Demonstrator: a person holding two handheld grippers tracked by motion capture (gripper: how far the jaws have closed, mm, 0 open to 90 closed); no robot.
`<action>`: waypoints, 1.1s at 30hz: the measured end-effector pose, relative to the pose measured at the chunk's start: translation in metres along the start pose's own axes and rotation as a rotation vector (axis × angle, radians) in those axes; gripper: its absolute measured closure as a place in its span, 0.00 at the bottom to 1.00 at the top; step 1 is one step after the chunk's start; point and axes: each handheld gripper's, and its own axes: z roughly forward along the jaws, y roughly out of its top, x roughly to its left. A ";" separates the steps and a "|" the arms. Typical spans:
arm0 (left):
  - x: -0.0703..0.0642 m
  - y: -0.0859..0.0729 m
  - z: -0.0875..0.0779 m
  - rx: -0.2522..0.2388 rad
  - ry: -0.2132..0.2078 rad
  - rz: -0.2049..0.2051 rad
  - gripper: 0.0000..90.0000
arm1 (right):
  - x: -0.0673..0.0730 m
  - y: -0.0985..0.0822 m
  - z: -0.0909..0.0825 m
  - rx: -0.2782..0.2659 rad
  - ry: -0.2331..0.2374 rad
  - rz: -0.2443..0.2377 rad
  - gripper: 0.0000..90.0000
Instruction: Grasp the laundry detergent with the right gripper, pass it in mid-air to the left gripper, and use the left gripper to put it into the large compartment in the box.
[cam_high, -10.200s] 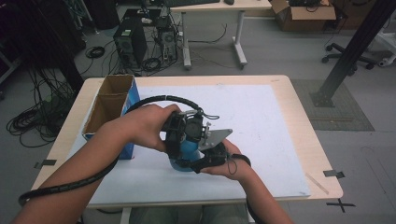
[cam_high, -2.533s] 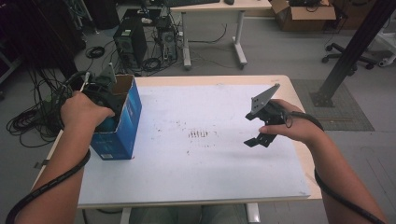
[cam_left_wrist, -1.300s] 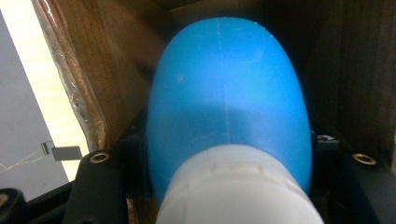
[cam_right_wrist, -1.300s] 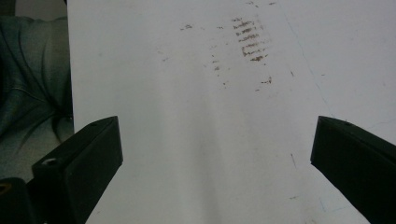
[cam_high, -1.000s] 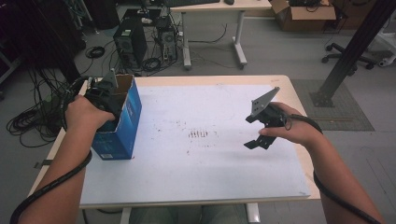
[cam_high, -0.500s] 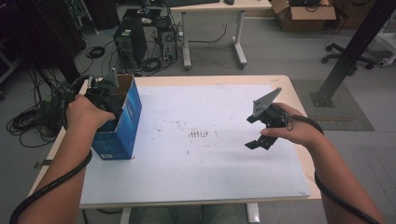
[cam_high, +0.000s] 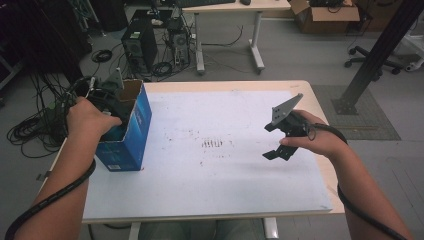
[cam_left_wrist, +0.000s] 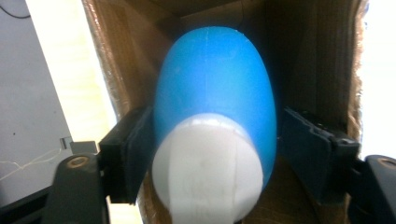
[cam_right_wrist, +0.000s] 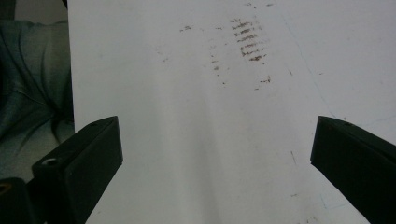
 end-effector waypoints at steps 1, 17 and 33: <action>0.000 0.000 -0.001 0.003 -0.001 0.003 0.29 | 0.000 0.000 0.000 -0.003 0.000 0.000 0.02; -0.003 -0.006 -0.019 -0.017 -0.012 0.027 0.19 | 0.002 0.004 -0.003 -0.005 -0.003 -0.009 0.02; -0.019 -0.007 -0.036 -0.039 -0.007 0.155 0.09 | 0.003 0.002 -0.004 -0.013 0.000 0.004 0.02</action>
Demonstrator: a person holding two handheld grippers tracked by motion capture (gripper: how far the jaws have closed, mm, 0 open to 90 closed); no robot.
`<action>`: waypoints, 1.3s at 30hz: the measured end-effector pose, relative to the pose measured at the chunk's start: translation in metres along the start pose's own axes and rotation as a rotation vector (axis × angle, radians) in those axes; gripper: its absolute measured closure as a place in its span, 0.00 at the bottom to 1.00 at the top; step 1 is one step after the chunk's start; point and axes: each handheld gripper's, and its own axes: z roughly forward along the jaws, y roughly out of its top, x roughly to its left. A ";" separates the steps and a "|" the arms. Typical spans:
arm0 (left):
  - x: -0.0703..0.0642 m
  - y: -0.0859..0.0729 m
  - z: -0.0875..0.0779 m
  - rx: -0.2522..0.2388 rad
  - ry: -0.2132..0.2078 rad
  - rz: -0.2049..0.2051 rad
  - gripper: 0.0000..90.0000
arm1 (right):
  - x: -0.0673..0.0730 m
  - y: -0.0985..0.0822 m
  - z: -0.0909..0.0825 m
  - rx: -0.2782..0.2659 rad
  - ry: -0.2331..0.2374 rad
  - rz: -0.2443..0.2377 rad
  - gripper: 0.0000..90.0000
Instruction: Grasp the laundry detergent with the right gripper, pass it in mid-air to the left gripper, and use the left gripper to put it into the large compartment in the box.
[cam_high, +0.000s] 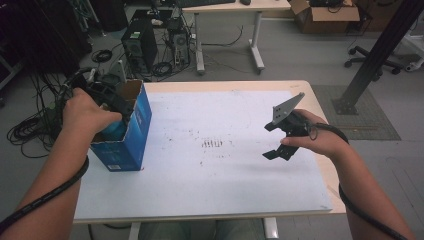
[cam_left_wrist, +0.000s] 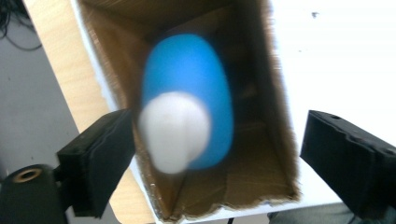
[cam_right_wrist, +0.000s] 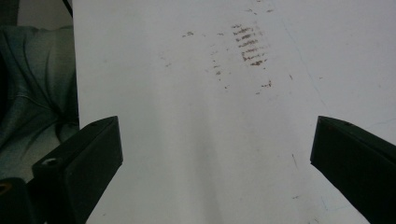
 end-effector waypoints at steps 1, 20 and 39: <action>-0.003 0.001 -0.002 -0.001 -0.004 0.019 0.09 | 0.000 0.000 0.000 0.002 0.000 0.000 0.03; -0.051 0.006 -0.036 -0.040 0.008 0.270 0.00 | 0.002 0.000 -0.003 -0.007 -0.007 0.017 0.02; -0.101 -0.003 -0.049 -0.059 -0.049 0.665 0.00 | 0.003 0.007 -0.004 0.030 -0.006 0.005 0.02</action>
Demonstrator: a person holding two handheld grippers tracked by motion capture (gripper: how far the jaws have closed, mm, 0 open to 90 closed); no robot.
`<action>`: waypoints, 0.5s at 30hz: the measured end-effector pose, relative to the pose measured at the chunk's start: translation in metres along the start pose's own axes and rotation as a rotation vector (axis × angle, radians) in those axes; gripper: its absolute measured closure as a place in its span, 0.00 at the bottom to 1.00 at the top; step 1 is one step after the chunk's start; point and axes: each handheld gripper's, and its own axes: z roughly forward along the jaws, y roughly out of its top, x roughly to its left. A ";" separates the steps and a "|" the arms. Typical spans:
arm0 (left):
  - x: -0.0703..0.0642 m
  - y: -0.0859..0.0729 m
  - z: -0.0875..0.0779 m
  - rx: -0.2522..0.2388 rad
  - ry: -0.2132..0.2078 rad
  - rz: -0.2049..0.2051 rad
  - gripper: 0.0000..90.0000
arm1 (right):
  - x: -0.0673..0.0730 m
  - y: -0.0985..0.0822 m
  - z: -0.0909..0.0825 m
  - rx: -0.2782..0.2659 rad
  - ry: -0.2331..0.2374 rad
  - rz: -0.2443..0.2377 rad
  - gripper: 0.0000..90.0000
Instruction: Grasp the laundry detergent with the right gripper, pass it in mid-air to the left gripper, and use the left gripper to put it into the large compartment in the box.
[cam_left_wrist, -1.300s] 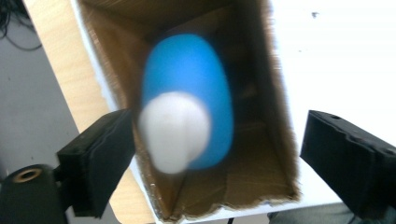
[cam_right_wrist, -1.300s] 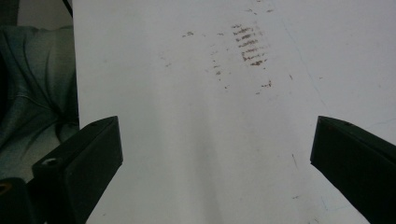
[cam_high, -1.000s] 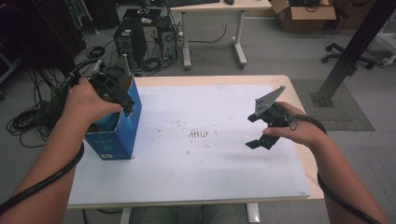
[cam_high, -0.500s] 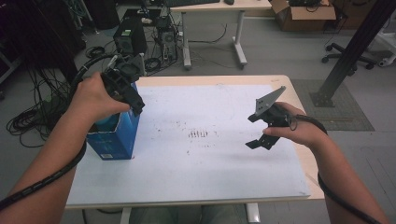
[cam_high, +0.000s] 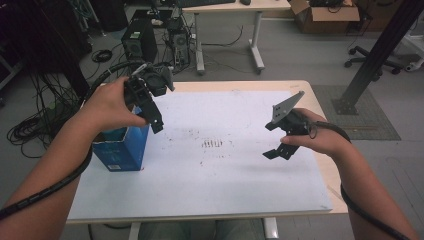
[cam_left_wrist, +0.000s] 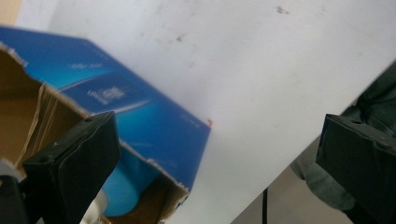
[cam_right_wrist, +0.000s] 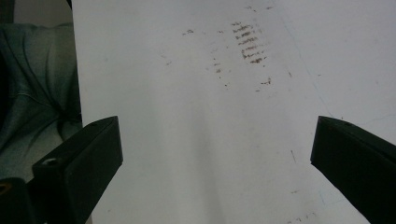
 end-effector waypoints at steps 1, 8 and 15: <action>0.000 0.000 0.000 0.000 0.000 0.000 0.00 | 0.000 0.000 0.000 0.000 0.000 0.000 0.02; -0.016 0.008 0.000 -0.021 -0.030 0.144 0.00 | 0.001 0.006 0.000 0.040 -0.002 -0.004 0.03; -0.028 0.015 -0.004 -0.051 -0.063 0.264 0.00 | 0.004 0.006 -0.002 0.064 -0.006 -0.006 0.03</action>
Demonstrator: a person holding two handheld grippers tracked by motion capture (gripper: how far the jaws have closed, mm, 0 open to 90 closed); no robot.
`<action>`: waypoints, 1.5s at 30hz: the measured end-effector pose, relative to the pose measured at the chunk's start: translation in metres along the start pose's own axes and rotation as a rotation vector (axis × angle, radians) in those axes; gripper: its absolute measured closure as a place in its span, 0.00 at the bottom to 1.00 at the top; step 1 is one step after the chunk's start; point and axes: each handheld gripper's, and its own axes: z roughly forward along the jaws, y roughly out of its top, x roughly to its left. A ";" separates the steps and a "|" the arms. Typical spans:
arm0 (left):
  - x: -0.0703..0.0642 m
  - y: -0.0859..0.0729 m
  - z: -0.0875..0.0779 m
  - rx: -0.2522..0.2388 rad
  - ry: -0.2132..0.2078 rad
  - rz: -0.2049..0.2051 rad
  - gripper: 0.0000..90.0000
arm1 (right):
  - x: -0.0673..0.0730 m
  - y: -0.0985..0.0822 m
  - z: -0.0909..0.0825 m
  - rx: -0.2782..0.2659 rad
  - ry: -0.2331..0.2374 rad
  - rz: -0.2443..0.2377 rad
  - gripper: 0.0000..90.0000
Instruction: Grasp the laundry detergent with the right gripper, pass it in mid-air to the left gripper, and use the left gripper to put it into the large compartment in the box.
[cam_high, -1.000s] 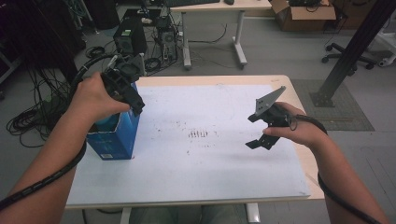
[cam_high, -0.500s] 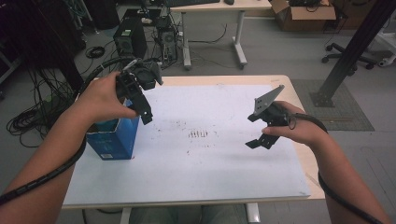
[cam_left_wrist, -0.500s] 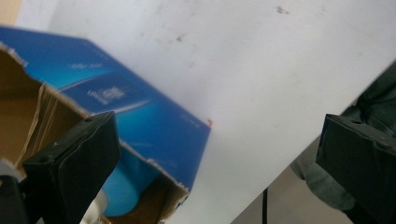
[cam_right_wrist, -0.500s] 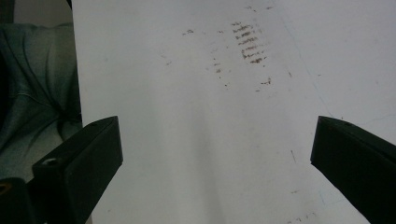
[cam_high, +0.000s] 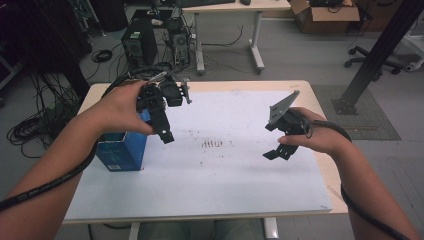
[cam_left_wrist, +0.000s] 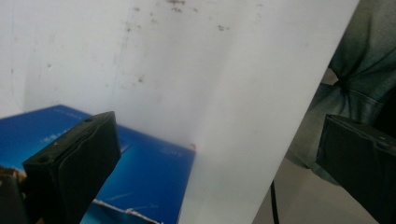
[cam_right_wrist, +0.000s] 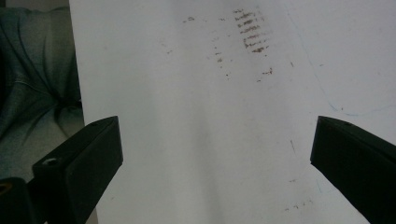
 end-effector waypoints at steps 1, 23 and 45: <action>-0.003 0.001 -0.001 -0.007 -0.009 0.021 0.00 | 0.001 0.000 -0.001 0.011 0.002 0.000 0.03; -0.013 0.012 0.001 -0.019 -0.049 0.147 0.00 | -0.003 -0.003 -0.013 0.067 -0.013 -0.002 0.03; -0.005 0.009 0.009 -0.035 -0.059 0.138 0.00 | -0.007 -0.001 -0.008 0.068 -0.011 0.003 0.03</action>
